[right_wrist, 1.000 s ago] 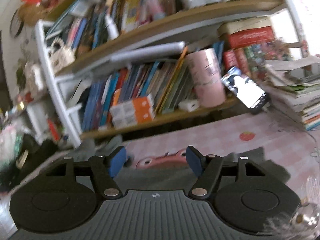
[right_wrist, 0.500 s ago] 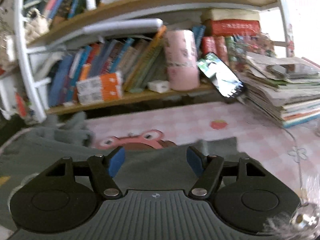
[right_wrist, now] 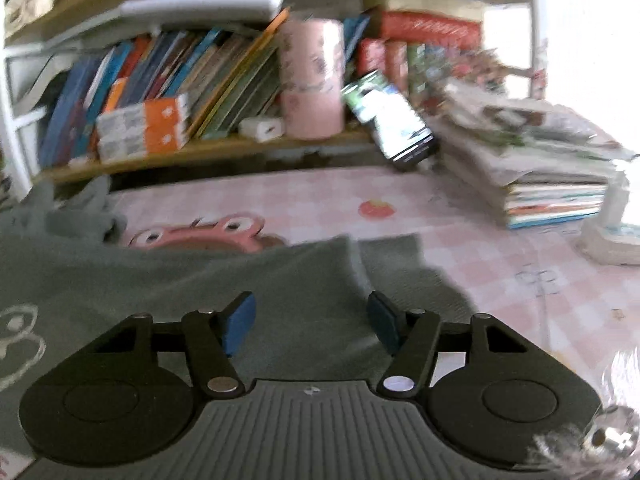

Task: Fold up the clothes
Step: 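Grasp the sweatshirt hem with the right tool and drag it flat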

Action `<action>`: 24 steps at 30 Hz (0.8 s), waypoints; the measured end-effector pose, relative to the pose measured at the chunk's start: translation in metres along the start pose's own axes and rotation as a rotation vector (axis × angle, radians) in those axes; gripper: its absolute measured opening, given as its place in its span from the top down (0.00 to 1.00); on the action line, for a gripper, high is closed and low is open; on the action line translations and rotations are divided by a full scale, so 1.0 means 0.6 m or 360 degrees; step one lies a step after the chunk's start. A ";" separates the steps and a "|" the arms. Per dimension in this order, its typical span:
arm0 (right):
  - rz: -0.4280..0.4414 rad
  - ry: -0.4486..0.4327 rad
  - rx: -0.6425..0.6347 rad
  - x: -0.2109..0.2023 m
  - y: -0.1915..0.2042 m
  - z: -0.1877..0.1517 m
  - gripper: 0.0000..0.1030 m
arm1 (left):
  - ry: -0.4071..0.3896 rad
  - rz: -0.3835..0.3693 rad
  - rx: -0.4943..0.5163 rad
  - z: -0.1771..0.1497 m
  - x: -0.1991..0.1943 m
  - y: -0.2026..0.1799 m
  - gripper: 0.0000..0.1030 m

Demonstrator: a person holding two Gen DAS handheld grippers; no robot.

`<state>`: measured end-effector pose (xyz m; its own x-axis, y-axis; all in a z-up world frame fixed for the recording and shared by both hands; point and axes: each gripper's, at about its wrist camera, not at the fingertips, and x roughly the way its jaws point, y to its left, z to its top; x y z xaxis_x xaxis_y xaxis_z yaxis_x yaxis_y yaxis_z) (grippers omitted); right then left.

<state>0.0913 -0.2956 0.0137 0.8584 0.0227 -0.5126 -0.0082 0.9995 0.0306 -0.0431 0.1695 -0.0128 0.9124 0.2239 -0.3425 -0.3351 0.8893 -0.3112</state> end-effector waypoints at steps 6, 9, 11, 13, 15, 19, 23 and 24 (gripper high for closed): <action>-0.0044 0.0133 0.0013 0.006 -0.019 0.007 0.37 | -0.0010 -0.0015 -0.0022 0.001 -0.005 0.004 0.15; -0.0022 0.0230 0.0108 0.018 -0.034 0.004 0.37 | -0.0012 -0.0024 -0.0041 0.001 -0.006 0.007 0.15; -0.0028 0.0257 0.0063 0.017 -0.027 -0.001 0.41 | -0.0010 -0.0025 -0.0050 0.002 -0.005 0.009 0.15; -0.0011 0.0276 -0.0030 0.010 -0.015 -0.006 0.66 | -0.0012 -0.0033 -0.0066 0.002 -0.006 0.012 0.15; 0.0044 0.0285 -0.0174 -0.006 0.002 -0.012 0.84 | -0.0014 -0.0041 -0.0083 0.002 -0.007 0.014 0.15; 0.0055 0.0284 -0.0421 -0.076 0.014 -0.026 0.86 | -0.0037 -0.0037 -0.0138 0.003 -0.012 0.024 0.15; 0.0011 0.0325 -0.0415 -0.140 -0.023 -0.043 0.85 | -0.0023 -0.0043 -0.0148 0.002 -0.010 0.025 0.15; -0.0004 0.0371 -0.0415 -0.147 -0.032 -0.052 0.85 | -0.0015 -0.0040 -0.0136 0.002 -0.009 0.023 0.15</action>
<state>-0.0002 -0.3162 0.0317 0.7184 -0.0053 -0.6956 -0.1629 0.9709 -0.1756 -0.0524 0.1810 -0.0140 0.9229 0.2060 -0.3254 -0.3304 0.8576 -0.3941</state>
